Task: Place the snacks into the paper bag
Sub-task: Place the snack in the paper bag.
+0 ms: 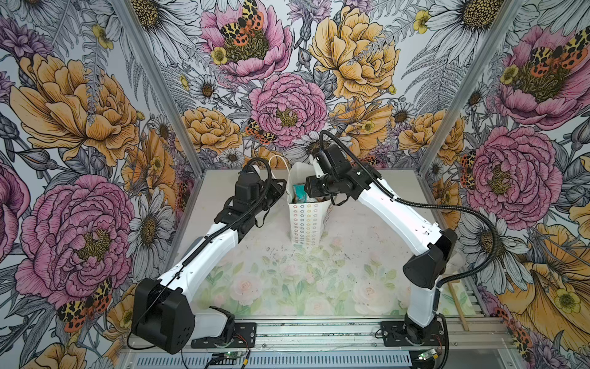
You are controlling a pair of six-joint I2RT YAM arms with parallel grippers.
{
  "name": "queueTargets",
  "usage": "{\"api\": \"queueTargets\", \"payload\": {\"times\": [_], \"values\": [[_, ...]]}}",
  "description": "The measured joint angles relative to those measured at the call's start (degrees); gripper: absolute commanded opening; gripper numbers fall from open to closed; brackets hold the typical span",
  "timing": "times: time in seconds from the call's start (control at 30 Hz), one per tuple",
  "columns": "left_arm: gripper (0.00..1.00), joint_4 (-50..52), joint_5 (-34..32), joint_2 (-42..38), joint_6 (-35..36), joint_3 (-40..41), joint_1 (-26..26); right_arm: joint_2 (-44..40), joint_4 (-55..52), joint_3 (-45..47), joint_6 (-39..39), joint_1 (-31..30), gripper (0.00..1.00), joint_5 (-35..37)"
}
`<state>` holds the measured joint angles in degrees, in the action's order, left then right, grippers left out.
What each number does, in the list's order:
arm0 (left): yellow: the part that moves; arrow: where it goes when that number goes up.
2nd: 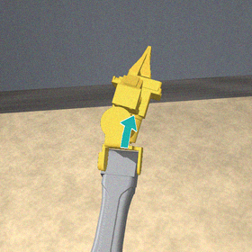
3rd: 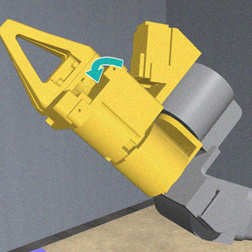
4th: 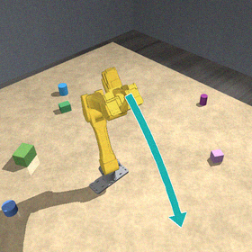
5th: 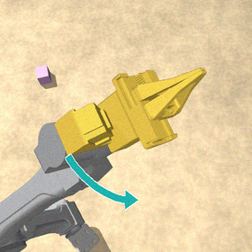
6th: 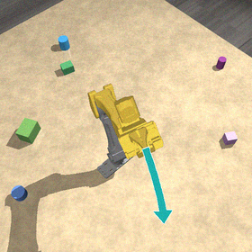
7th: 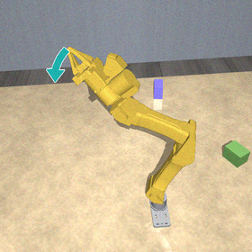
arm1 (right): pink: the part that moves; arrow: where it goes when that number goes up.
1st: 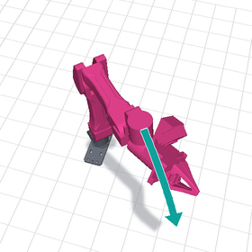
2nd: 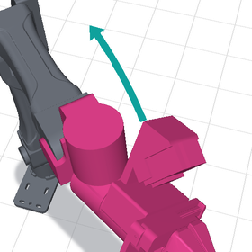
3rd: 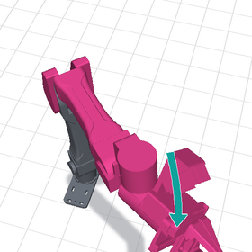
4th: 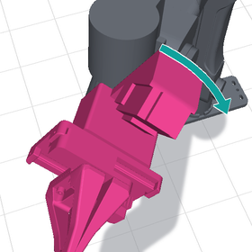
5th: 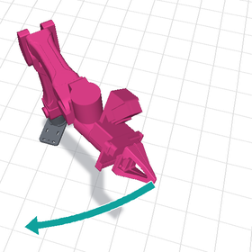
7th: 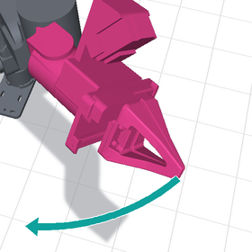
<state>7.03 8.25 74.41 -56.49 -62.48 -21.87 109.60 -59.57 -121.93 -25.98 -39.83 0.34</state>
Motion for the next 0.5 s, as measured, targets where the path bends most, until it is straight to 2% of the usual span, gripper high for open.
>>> {"api": "queueTargets", "payload": {"times": [0.27, 0.4, 0.5], "values": [[0.28, 3.96, -0.07, -7.48, 1.95, 0.0, 0.35, -0.44, -2.03, -5.14, 3.61, 0.0, 0.6, -3.85], [0.34, 6.86, -0.26, -11.21, 3.15, 0.0, 1.38, -2.73, -3.43, -6.91, 6.03, 0.0, 0.64, -4.87], [0.35, 8.7, -0.39, -13.73, 3.61, 0.15, 2.29, -5.38, -4.79, -7.67, 7.93, 0.0, 0.69, -5.16]]}}
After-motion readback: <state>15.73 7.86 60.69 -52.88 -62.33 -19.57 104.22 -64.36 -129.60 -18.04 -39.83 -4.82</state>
